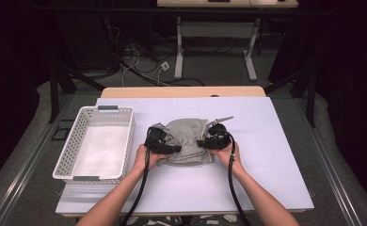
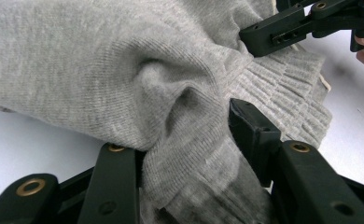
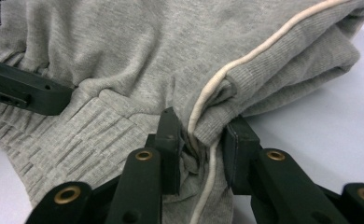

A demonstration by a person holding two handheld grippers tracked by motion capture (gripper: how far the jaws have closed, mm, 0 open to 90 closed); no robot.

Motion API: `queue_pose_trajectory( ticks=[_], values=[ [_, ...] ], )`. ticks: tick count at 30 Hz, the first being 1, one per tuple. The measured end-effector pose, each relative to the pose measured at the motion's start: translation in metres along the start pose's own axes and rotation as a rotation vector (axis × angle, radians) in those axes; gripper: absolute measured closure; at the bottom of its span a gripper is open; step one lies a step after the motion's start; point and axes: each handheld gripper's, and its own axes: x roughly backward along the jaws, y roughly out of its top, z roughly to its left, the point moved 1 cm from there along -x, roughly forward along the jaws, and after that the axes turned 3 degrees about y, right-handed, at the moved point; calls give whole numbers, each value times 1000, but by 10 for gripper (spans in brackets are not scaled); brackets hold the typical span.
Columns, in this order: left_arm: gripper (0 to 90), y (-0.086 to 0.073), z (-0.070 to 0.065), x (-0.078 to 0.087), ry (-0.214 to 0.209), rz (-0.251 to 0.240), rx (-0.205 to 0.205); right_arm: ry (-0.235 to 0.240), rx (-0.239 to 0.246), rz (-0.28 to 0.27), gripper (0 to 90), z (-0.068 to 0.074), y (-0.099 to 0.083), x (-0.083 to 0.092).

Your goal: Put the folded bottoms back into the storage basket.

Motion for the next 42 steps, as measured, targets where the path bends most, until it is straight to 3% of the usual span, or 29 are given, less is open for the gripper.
queue_pose_trajectory(
  ticks=[9, 42],
  values=[
    [594, 0, -1, 3, -8, -21, 5, -17, 39, -19, 722, 5, 2, 5],
    [604, 8, -14, 29, 2, -127, -43, -35, 128, -119, 728, 25, 12, 33]
  ],
)
